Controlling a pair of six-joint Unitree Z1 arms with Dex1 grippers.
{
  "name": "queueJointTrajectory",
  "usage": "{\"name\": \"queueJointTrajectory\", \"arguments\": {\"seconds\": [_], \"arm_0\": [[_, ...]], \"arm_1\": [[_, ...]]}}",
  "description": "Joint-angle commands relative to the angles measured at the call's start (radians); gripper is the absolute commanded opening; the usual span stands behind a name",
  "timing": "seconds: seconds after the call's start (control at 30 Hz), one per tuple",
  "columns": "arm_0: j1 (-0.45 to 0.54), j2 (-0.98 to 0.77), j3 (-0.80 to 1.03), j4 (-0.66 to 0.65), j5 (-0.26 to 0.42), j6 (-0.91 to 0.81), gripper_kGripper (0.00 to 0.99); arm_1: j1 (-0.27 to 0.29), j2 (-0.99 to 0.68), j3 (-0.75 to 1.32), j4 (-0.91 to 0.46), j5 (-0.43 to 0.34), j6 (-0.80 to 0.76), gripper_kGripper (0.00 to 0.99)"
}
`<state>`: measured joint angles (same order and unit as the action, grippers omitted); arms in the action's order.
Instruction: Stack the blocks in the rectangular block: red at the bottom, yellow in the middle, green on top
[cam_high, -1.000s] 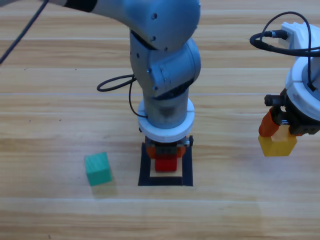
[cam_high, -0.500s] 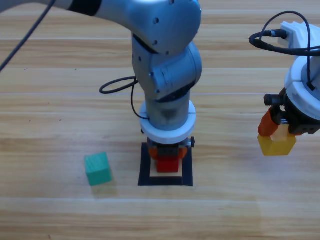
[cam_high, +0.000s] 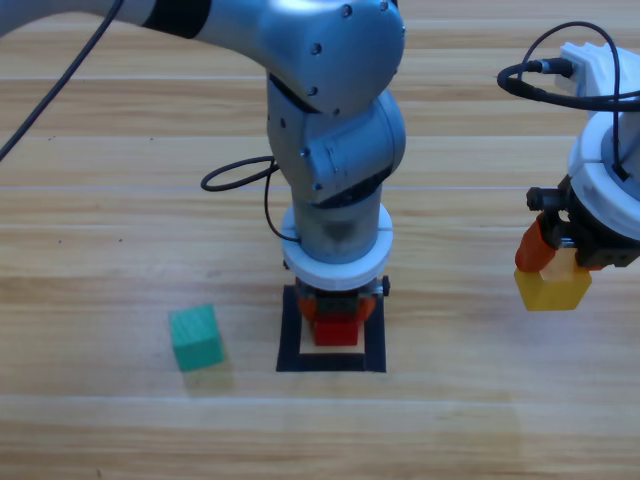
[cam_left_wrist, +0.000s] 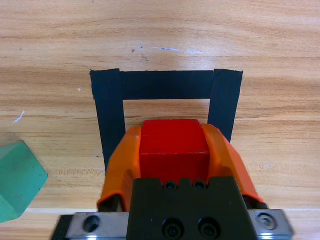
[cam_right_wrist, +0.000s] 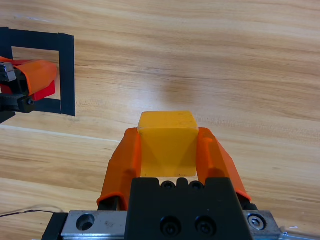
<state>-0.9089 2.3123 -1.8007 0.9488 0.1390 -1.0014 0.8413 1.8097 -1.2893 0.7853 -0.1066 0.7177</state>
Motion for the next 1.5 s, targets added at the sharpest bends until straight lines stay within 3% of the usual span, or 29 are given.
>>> {"name": "queueJointTrajectory", "arguments": {"seconds": [0.03, 0.1, 0.33, 0.5, 0.63, 0.73, 0.87, 0.97, 1.3, 1.5], "arm_0": [[-0.025, 0.039, 0.023, -0.012, 0.008, -0.006, 0.746], [-0.027, 0.027, 0.030, -0.010, 0.010, -0.009, 0.821], [-0.030, -0.048, 0.032, 0.002, 0.017, -0.017, 0.900], [-0.028, -0.248, -0.058, 0.136, 0.074, -0.023, 0.923], [-0.028, -0.490, 0.004, 0.139, 0.128, -0.014, 0.917], [-0.030, -0.617, 0.116, 0.097, 0.163, -0.013, 0.916], [-0.030, -0.763, 0.508, -0.145, 0.155, -0.016, 0.916], [-0.025, -0.694, 0.586, -0.186, 0.117, -0.022, 0.916], [0.019, -0.412, 0.497, -0.183, -0.004, -0.031, 0.919], [0.056, -0.419, 0.486, -0.183, -0.019, -0.040, 0.917]], "arm_1": [[-0.002, 0.062, -0.005, 0.015, 0.005, -0.007, 0.000], [-0.002, 0.062, -0.005, 0.015, 0.005, -0.007, 0.000], [-0.002, 0.056, -0.005, 0.015, 0.007, -0.004, 0.000], [-0.002, 0.051, -0.005, 0.015, 0.007, 0.002, 0.000], [0.016, 0.062, -0.024, 0.015, -0.007, 0.011, 0.000], [0.070, 0.102, -0.094, 0.066, -0.050, 0.020, 0.000], [0.136, 0.177, -0.226, 0.132, -0.071, 0.043, 0.000], [0.165, 0.246, -0.306, 0.147, -0.071, 0.065, 0.000], [0.225, 0.505, -0.691, 0.339, -0.073, 0.121, 0.000], [0.239, 0.566, -0.783, 0.367, -0.073, 0.135, 0.000]]}}
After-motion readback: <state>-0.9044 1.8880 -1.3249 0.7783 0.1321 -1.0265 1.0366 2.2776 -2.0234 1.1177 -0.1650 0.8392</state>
